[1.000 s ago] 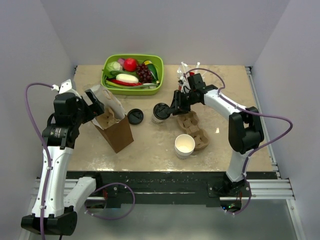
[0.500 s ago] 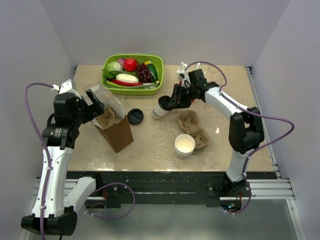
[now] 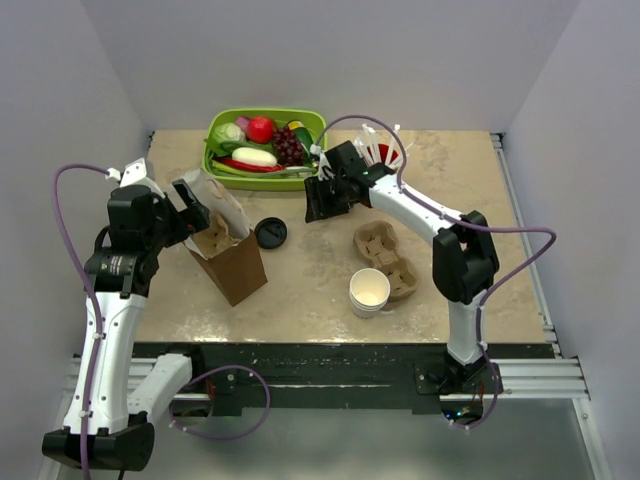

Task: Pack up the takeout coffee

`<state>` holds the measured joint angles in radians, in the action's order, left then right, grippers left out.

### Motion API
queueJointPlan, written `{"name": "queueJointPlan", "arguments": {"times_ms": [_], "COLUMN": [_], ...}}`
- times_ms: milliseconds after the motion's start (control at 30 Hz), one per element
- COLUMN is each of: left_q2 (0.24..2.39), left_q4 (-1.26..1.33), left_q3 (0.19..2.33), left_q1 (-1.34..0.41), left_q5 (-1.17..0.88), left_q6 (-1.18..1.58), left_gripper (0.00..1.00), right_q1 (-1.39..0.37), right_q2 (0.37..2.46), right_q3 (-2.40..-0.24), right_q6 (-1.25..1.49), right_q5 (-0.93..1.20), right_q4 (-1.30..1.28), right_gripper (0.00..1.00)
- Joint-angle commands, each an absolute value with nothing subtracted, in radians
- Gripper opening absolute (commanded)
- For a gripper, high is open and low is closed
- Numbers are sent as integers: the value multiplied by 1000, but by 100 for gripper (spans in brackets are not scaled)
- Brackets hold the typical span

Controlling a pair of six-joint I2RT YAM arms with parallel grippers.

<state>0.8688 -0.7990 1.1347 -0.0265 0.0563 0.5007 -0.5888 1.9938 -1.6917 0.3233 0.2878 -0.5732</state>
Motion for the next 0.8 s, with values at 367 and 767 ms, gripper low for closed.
{"name": "queueJointPlan", "arguments": {"times_ms": [367,767], "left_q2": [848,857], "left_q4": [-744,-755], "left_q3": [1109,1115], "left_q1": [-23,-23], "left_q5": [18,21], "left_q6": [488,495], "left_gripper": [100,100], "right_q1": [-571,-488], "right_q2": [1853,2040], "right_q3": [-1594,-1735], "right_q6": [57,74], "right_q5": [-210,-143], "right_q4": [-302,-167], "right_gripper": [60,61]}}
